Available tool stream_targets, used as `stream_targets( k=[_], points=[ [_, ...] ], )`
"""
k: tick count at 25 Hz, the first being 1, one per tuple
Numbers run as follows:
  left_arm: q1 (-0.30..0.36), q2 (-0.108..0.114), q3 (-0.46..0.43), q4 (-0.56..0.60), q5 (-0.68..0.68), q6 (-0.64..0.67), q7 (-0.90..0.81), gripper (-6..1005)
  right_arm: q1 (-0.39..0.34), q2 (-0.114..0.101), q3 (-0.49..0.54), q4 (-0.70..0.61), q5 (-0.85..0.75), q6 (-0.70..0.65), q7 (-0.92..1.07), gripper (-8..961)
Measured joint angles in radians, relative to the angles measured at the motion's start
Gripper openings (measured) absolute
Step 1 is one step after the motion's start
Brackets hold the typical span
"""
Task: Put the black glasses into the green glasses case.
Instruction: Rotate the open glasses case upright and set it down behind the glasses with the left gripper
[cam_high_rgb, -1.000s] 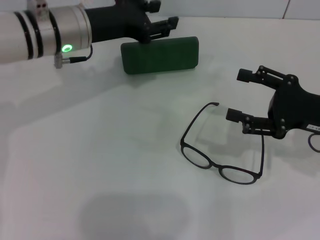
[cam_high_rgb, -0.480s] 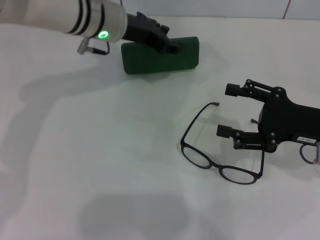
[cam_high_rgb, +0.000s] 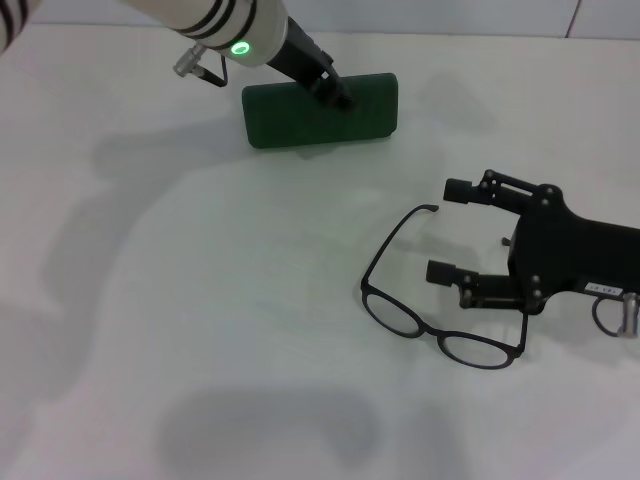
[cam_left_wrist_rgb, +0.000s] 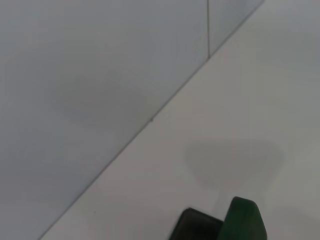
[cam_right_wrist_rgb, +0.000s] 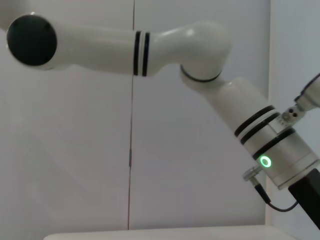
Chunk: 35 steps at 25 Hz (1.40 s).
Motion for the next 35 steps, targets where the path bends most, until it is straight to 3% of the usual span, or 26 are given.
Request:
stream_targets(
  k=[14, 23, 35],
  points=[
    [-0.066, -0.002, 0.01, -0.027, 0.127, 0.03, -0.017, 601, 0.005, 0.021, -0.001, 0.0, -0.041, 0.021, -0.009, 840],
    [-0.112, -0.005, 0.135, -0.043, 0.148, 0.04, -0.057, 600, 0.006, 0.025, -0.002, 0.0, -0.041, 0.026, -0.011, 840],
    [-0.11, -0.01, 0.199, -0.077, 0.149, -0.05, -0.057, 600, 0.007, 0.027, -0.003, 0.0, -0.041, 0.038, -0.012, 840]
  ],
)
